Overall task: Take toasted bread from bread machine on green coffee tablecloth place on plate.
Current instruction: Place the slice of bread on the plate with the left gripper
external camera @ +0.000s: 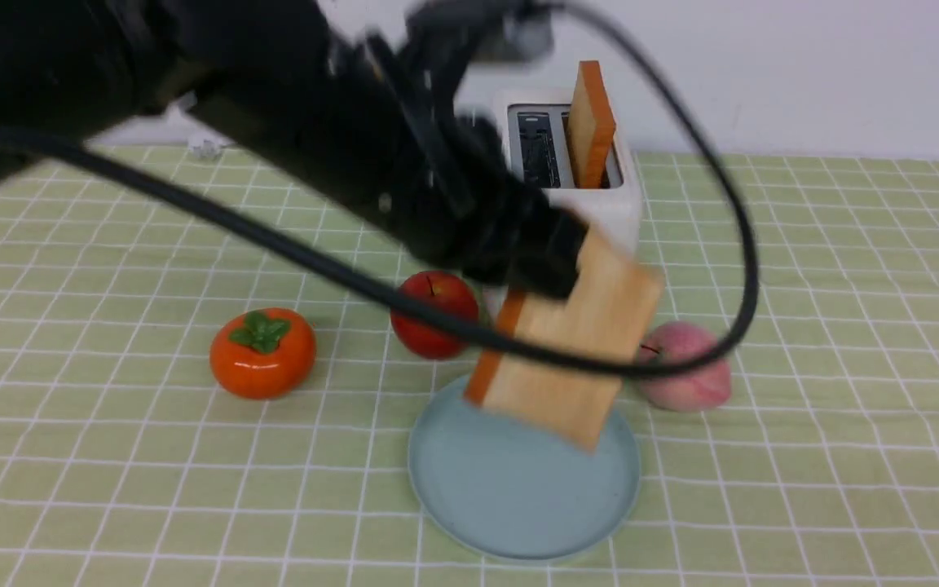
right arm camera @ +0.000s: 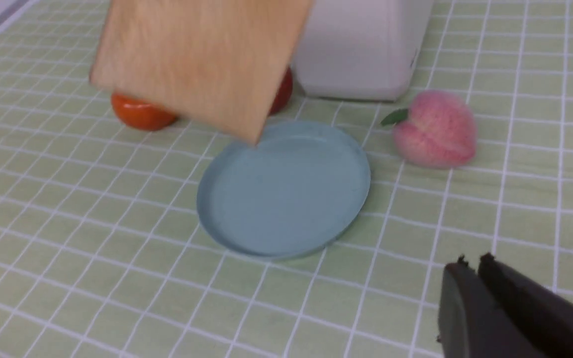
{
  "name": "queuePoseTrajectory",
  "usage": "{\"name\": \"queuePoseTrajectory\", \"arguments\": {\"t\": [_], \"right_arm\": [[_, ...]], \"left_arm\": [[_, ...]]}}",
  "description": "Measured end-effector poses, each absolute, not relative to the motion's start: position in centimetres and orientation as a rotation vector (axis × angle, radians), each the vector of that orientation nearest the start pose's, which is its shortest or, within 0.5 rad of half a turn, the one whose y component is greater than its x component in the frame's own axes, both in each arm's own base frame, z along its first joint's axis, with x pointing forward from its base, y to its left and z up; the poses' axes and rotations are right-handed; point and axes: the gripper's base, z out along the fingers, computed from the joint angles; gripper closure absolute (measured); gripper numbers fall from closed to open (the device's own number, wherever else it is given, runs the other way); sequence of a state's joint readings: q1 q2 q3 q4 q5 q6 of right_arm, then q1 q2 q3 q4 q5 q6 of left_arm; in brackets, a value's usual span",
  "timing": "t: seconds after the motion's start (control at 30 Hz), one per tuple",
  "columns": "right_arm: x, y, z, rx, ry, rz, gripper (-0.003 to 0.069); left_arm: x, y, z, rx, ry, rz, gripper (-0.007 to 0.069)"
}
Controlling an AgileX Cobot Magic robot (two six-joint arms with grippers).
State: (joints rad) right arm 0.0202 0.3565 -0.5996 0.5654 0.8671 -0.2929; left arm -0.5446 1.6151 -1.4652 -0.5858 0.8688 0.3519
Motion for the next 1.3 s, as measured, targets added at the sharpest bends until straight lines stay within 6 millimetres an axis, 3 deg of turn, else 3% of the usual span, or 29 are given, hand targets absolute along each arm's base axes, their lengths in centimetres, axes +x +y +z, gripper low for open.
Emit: {"name": "queuePoseTrajectory", "arguments": {"t": [0.03, 0.13, 0.33, 0.5, 0.63, 0.77, 0.8, 0.83, 0.97, 1.1, 1.3], "right_arm": [[5.2, 3.9, 32.2, -0.199, 2.023, 0.516, 0.0675], [5.0, 4.1, 32.1, -0.210, 2.039, 0.545, 0.0678], [4.9, 4.3, 32.1, -0.215, 2.044, 0.573, 0.0677], [4.7, 4.4, 32.0, -0.230, 2.064, 0.587, 0.0676], [4.6, 4.5, 31.9, -0.236, 2.072, 0.595, 0.0676], [4.6, 4.6, 31.9, -0.247, 2.080, 0.605, 0.0673], [4.5, 4.6, 31.8, -0.261, 2.083, 0.605, 0.0671], [4.5, 4.7, 31.8, -0.263, 2.082, 0.607, 0.0671], [4.4, 4.9, 32.0, -0.287, 2.063, 0.629, 0.0669], [4.4, 4.9, 32.0, -0.289, 2.061, 0.632, 0.0667], [4.4, 4.9, 32.0, -0.317, 2.060, 0.621, 0.0662]], "left_arm": [[28.7, -21.8, 32.6, 0.779, 2.388, -0.789, 0.0515], [29.5, -22.0, 29.7, 0.720, 2.438, -0.775, 0.0515], [31.8, -23.2, 25.4, 0.602, 2.493, -0.781, 0.0515], [33.3, -23.8, 23.2, 0.449, 2.509, -0.811, 0.0515], [33.6, -23.9, 22.6, 0.408, 2.525, -0.814, 0.0516], [33.6, -23.8, 22.3, 0.420, 2.528, -0.788, 0.0445], [33.6, -23.8, 22.3, 0.437, 2.528, -0.773, 0.0358], [33.6, -23.8, 22.3, 0.437, 2.530, -0.773, 0.0358], [33.4, -23.7, 21.9, 0.426, 2.578, -0.768, 0.0095], [33.0, -23.1, 21.9, 0.438, 2.640, -0.697, -0.0024], [31.9, -21.3, 24.2, 0.431, 2.686, -0.529, -0.0018]]}}
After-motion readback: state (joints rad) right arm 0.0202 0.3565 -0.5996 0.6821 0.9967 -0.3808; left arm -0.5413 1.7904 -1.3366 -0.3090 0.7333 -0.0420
